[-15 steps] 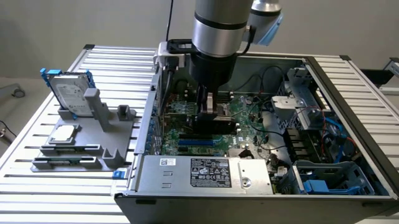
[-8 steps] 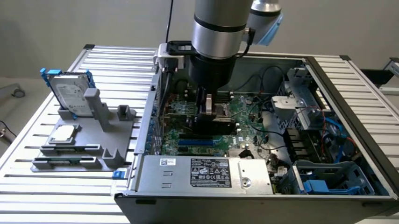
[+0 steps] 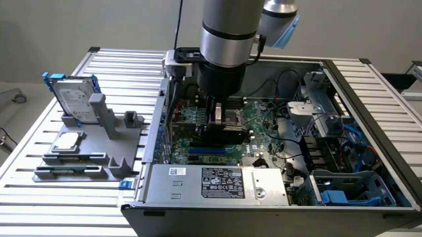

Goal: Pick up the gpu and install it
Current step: 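Insert the gpu into the slot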

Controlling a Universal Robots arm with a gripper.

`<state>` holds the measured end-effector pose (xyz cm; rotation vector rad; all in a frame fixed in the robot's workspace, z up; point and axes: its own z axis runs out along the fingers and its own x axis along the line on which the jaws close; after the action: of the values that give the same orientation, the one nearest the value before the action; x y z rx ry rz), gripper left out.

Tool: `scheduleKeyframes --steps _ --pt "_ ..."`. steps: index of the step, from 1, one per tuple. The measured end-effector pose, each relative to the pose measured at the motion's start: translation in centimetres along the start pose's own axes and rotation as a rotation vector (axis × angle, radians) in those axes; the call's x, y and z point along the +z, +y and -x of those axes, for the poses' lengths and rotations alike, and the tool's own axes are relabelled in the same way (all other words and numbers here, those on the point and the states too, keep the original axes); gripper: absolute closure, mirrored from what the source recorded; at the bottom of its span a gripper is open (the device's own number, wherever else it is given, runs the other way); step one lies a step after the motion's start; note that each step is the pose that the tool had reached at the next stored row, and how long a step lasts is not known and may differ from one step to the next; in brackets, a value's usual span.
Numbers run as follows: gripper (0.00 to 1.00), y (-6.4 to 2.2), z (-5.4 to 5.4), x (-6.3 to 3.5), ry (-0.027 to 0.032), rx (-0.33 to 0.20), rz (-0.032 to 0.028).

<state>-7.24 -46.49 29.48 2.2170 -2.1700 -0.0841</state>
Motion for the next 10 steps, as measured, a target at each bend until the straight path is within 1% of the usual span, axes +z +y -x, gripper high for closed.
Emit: scheduleKeyframes --steps 10 --pt "0.73 0.13 0.0 0.46 -0.0102 0.023 -0.0011"
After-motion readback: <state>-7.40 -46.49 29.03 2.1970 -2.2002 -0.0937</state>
